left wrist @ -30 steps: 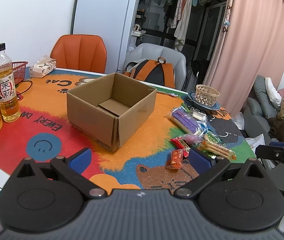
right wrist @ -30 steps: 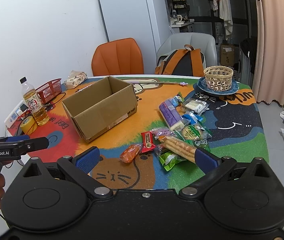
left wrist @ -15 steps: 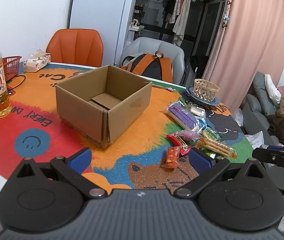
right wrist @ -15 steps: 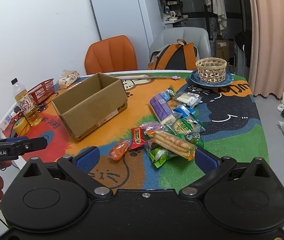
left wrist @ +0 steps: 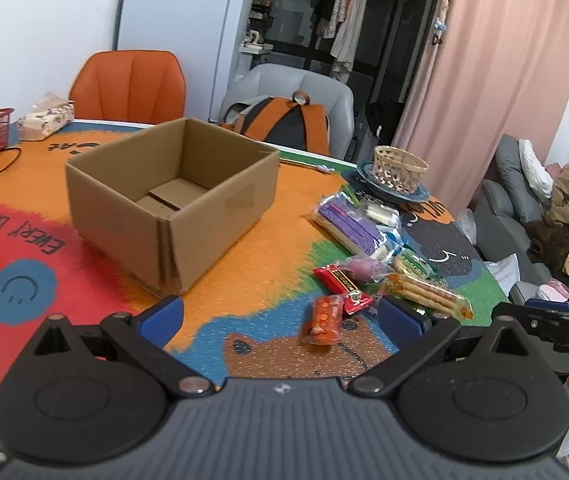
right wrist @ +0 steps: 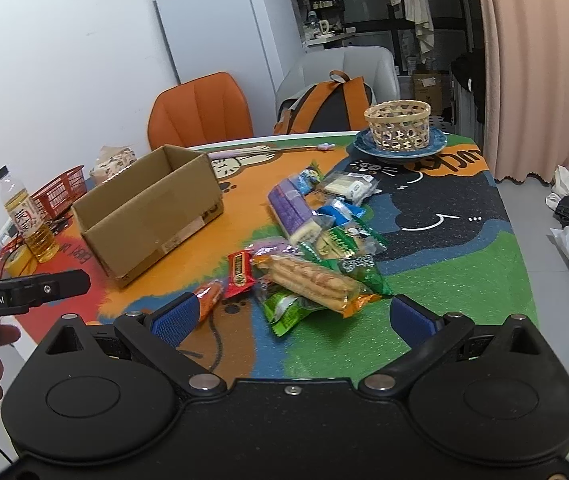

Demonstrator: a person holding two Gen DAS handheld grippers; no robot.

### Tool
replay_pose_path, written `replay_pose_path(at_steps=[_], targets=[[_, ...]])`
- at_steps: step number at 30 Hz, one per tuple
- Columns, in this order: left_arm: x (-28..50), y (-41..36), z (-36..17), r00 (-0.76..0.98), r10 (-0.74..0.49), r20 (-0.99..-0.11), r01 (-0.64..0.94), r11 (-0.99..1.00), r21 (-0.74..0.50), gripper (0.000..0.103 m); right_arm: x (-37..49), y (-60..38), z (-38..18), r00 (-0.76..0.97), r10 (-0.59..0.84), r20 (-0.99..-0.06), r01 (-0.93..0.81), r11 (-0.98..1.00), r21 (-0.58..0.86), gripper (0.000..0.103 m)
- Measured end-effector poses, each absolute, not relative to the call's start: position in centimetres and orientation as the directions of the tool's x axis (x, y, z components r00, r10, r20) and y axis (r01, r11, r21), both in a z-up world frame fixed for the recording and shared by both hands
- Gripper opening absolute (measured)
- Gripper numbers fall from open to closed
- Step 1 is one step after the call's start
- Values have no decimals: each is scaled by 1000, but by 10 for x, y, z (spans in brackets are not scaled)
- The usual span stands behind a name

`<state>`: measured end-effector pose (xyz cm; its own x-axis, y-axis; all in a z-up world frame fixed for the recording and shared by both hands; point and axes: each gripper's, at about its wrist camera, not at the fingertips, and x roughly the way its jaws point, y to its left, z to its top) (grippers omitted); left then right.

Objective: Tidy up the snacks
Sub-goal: 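Grasp the small orange packet with the left tool while the right tool grasps the wrapped bread roll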

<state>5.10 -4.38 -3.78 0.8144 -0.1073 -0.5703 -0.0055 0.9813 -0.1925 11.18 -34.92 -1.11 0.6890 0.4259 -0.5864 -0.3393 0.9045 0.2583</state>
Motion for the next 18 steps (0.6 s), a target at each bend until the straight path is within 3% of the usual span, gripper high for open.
replay_pose_path(at_steps=[3,8,18], targets=[[59,-47,-45,811,-117,-573,0,980,-200,101,117,-351,-18,689,432,-582,-339,902,268,99],[74,-51,-56,805,-127,-580,2,977,-211,99,129,-350,-28,686,445,-576,-343,896,283,85],[98,-62,-73,786,-146,-600,10,975,-224,88,150,-341,-41,678,459,-574,-354,889,291,77]])
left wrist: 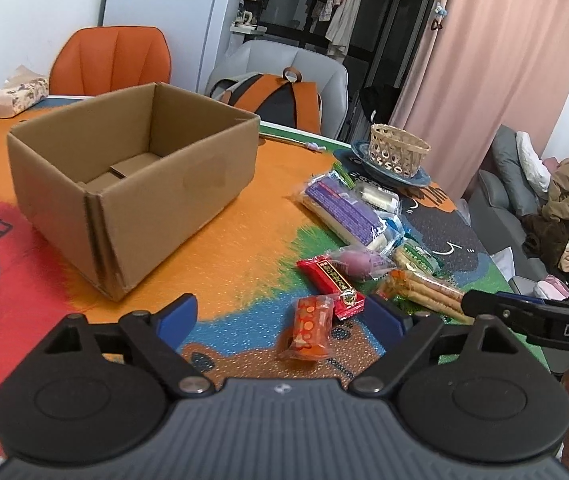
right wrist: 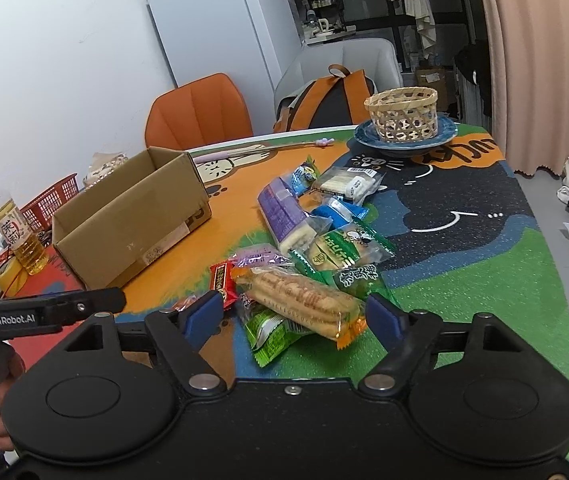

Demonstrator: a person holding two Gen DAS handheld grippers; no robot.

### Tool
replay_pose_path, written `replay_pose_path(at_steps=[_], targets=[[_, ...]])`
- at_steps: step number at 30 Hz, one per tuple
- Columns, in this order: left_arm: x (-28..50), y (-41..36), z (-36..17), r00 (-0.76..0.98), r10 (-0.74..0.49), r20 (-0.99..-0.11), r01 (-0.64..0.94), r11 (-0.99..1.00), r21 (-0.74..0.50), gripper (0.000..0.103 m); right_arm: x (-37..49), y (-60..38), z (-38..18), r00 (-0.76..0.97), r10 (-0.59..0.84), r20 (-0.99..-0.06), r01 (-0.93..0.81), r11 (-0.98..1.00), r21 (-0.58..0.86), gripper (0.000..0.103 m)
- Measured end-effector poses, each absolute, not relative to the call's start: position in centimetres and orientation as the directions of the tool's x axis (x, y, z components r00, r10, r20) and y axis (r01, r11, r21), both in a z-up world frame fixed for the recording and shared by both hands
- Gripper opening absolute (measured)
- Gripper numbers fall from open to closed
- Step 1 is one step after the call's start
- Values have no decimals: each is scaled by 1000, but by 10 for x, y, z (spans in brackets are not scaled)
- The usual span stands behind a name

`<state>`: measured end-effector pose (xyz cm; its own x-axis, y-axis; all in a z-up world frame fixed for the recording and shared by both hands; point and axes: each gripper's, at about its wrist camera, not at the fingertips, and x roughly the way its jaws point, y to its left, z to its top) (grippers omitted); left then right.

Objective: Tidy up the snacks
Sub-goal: 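Grasp the small orange packet with the left tool while the right tool grasps the wrapped bread roll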

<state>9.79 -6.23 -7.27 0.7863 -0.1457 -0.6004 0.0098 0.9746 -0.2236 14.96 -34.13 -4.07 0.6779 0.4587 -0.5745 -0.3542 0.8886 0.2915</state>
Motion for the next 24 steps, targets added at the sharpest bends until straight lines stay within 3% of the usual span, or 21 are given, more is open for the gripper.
replay_pose_path(at_steps=[9,18,22,24], targets=[[117,-71,-91,764,-179,-620,29,970,-243,70,169,-335,-53,664,453,-595,-342,891,297,76],[132,-78,-107,740,-195,-644,41,968,-247,63,178,-328,-71,616,462,-638,-341,886,313,67],[136,-82,-114,737,-202,-645,52,968,-244,54,178,-329,-74,606,479,-635,-347,878,331,57],[138,-83,-114,738,-196,-646,54,971,-233,39,179,-329,-74,598,493,-632,-355,870,342,46]])
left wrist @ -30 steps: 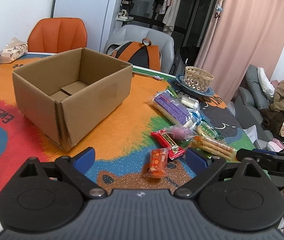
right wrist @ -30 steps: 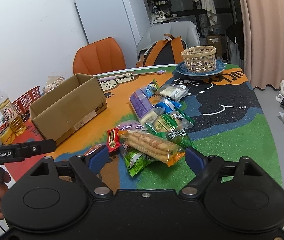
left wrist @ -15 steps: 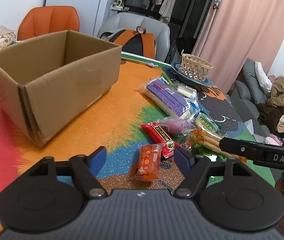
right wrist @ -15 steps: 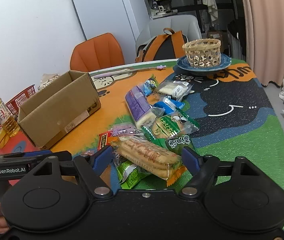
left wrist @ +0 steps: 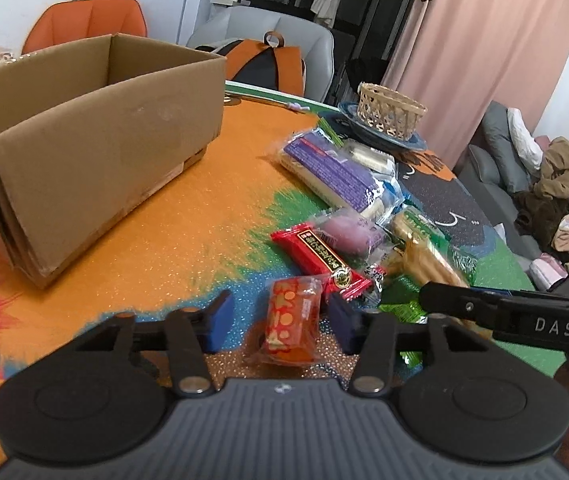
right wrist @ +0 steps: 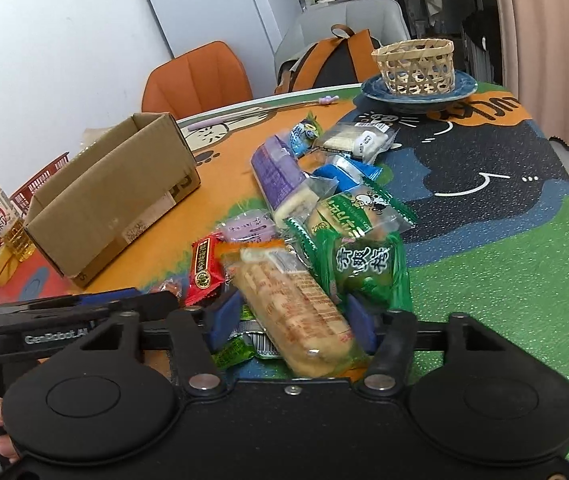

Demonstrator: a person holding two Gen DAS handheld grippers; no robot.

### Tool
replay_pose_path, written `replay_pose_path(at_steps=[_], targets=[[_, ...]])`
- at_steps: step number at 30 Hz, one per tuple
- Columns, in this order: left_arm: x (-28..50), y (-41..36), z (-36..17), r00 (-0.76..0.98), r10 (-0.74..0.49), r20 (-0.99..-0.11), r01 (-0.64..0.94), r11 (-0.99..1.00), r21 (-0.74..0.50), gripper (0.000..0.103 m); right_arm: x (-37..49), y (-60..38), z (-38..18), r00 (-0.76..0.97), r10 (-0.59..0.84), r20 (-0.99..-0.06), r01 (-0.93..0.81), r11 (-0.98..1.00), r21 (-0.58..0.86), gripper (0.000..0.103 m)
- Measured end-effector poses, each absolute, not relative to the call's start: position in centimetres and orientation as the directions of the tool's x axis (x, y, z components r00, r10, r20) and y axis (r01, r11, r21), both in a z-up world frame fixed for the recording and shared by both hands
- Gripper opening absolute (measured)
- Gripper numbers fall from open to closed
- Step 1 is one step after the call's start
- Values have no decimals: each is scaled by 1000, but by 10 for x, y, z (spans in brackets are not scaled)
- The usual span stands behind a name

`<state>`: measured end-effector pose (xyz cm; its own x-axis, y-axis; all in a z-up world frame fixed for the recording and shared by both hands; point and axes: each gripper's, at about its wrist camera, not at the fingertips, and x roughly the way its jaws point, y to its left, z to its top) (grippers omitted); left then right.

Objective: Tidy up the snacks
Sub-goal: 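Grasp the small orange packet with the left tool while the right tool grasps the wrapped bread roll, then carry the orange packet with the left tool while the right tool carries the bread roll over the box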

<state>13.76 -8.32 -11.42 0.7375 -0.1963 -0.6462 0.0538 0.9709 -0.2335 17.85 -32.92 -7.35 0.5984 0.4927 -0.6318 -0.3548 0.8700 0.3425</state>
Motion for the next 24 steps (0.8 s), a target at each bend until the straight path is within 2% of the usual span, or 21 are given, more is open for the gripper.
replay_pose_path(at_steps=[1,2,6,24], targets=[[138,-83,-114,736,-201,-646,57,970,-237,35,178,-329,-73,596,499,-629,-359,866,347,41],[138,-82,-115,731,-211,-649,61,967,-246,25,177,-329,-72,596,500,-628,-363,866,345,40],[133,-80,-114,733,-213,-646,57,966,-253,19,174,-326,-70,591,521,-617,-378,854,358,38],[103,-59,-71,821,-197,-536,66,965,-254,18,163,-301,-31,637,544,-546,-425,839,340,38]])
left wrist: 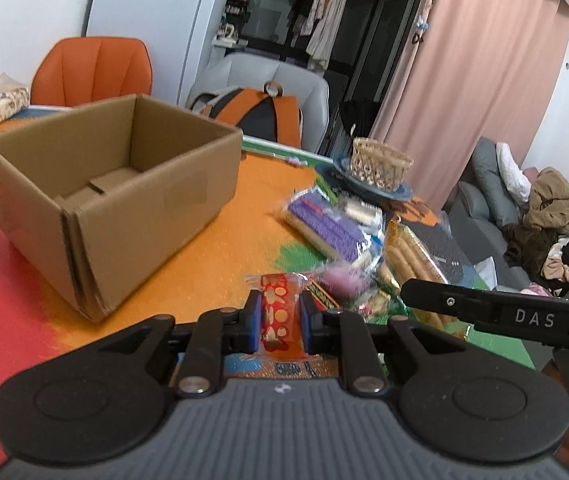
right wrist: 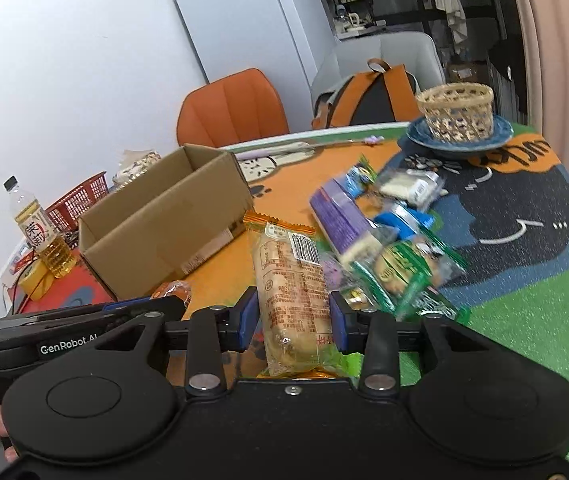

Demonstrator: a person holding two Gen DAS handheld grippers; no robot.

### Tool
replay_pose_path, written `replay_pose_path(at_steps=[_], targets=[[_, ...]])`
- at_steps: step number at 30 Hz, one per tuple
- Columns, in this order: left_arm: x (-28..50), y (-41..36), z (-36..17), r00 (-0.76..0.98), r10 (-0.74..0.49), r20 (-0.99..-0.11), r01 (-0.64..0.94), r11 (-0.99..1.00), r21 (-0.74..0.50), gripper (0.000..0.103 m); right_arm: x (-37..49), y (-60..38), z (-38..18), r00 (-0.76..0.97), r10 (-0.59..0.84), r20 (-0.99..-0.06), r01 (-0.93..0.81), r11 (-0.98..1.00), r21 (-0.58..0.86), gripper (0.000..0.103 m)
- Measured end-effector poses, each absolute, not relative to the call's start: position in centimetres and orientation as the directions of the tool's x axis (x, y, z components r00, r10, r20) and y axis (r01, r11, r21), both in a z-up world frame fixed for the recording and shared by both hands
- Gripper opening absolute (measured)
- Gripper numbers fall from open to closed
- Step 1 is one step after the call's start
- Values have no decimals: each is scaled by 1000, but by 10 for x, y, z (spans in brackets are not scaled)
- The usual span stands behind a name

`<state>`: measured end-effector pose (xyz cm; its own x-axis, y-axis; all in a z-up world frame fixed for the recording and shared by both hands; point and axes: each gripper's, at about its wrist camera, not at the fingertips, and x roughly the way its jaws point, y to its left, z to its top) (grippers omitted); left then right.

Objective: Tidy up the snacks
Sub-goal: 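Carry the orange packet with the left tool while the right tool carries the bread roll over the box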

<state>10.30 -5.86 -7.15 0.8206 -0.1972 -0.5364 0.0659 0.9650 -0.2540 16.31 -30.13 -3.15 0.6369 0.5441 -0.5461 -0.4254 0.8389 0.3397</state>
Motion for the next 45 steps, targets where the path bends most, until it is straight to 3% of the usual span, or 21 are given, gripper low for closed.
replay_pose_path(at_steps=[17,45], targets=[[93,-24,-31,883,-139,-448,30,970,-242,18,163,-255,5,644,599,-475,-503,800,327,38],[104,48,-16,911,-38,-410,-69,967,-244,18,182,-163,25,588,667,-458,-558,744,367,38]])
